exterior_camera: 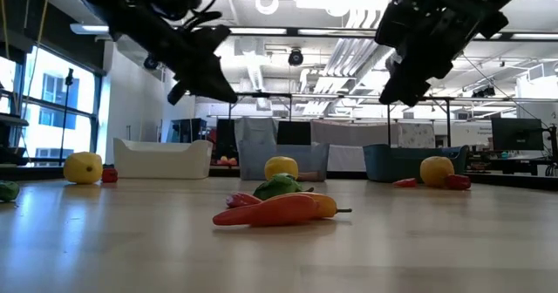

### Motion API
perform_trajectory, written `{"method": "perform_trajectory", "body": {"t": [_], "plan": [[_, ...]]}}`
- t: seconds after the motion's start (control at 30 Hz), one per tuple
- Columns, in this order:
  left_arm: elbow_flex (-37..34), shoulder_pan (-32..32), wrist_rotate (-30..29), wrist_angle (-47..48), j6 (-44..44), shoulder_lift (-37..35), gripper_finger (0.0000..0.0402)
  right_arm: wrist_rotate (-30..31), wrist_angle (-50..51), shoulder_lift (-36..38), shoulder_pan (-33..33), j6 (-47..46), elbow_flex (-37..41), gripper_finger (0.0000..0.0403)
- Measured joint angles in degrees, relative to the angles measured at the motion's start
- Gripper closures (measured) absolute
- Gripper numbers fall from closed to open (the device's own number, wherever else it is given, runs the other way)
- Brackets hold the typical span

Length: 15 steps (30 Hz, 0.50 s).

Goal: Sort produce into baskets
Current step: Put the bottom orange chili pepper into the black bin

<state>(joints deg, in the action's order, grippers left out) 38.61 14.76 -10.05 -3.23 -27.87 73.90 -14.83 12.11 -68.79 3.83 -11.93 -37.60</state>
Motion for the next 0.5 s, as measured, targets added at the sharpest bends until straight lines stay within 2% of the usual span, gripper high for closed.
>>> {"method": "perform_trajectory", "body": {"t": [0.13, 0.23, 0.37, 0.5], "plan": [[-2.23, 0.28, 2.13, 0.36, 3.02, -3.05, 0.0401, 3.37, -5.21, -4.69, -6.78, -4.36, 0.0, 0.027], [-3.44, 0.88, 4.68, 0.67, 4.93, -4.88, 0.0401, 3.56, -10.46, -8.61, -11.62, -6.71, 0.0, 0.0239], [-3.45, 1.01, 5.32, 1.16, 7.52, -6.59, 0.0401, 6.06, -16.93, -14.11, -17.93, -8.85, -0.77, 0.0226], [-3.45, 1.01, 5.39, 1.58, 9.27, -7.21, 0.0401, 10.29, -19.85, -20.44, -23.92, -5.92, -4.67, 0.0228]]}}
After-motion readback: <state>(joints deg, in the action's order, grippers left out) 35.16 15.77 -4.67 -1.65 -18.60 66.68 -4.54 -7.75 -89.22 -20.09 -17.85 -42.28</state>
